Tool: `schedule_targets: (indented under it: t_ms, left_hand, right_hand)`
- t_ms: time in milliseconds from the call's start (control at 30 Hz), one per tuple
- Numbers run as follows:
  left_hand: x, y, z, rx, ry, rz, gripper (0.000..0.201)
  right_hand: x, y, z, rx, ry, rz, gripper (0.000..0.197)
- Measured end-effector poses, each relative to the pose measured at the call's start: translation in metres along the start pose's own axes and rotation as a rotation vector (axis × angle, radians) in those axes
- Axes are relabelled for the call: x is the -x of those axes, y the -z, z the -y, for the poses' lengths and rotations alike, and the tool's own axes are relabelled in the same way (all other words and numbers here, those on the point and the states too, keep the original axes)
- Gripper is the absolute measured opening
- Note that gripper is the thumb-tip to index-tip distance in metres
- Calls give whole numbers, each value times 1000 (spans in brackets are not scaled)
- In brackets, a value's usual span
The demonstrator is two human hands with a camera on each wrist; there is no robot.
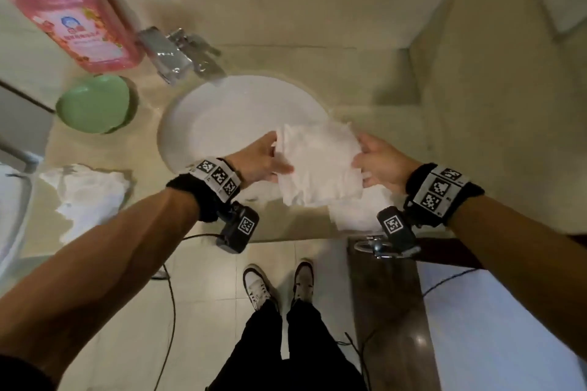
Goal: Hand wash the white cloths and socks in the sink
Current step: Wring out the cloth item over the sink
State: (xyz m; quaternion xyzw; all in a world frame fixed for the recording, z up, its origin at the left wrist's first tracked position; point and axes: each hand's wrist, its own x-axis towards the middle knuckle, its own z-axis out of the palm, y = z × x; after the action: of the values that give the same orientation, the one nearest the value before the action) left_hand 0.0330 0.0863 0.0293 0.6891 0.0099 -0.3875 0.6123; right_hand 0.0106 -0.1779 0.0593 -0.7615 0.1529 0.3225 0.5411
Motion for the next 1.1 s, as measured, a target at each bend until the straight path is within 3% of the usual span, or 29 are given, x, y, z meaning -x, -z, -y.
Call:
schedule_targets:
  t_ms: [167, 367, 467, 567, 667, 767, 900, 1000, 1100]
  left_hand:
    - [-49, -72, 31, -41, 46, 16, 43]
    - [-85, -105, 60, -119, 159, -132, 49]
    - [-90, -104, 59, -206, 186, -128, 58]
    - [-83, -92, 51, -310, 203, -115, 60]
    - [-63, -62, 38, -277, 218, -83, 41]
    - [-21, -15, 28, -277, 164, -139, 21]
    - [56, 61, 41, -339, 115, -370, 16]
    - [116, 122, 81, -595, 239, -642, 33]
    - [160, 171, 128, -807, 472, -923, 60]
  right_hand:
    - [0, 45, -73, 170, -102, -200, 32]
    - [-20, 58, -122, 270, -193, -292, 23]
    - [-24, 60, -122, 443, -148, -280, 13]
    - [-24, 62, -105, 611, -101, -333, 21]
    - [-29, 49, -70, 474, 37, -278, 21]
    - [-39, 9, -16, 440, 247, -147, 18]
    - [-57, -88, 58, 524, 433, 77, 17]
    - [-75, -176, 97, 614, 499, 281, 12]
    - [-96, -260, 119, 696, 527, 414, 8]
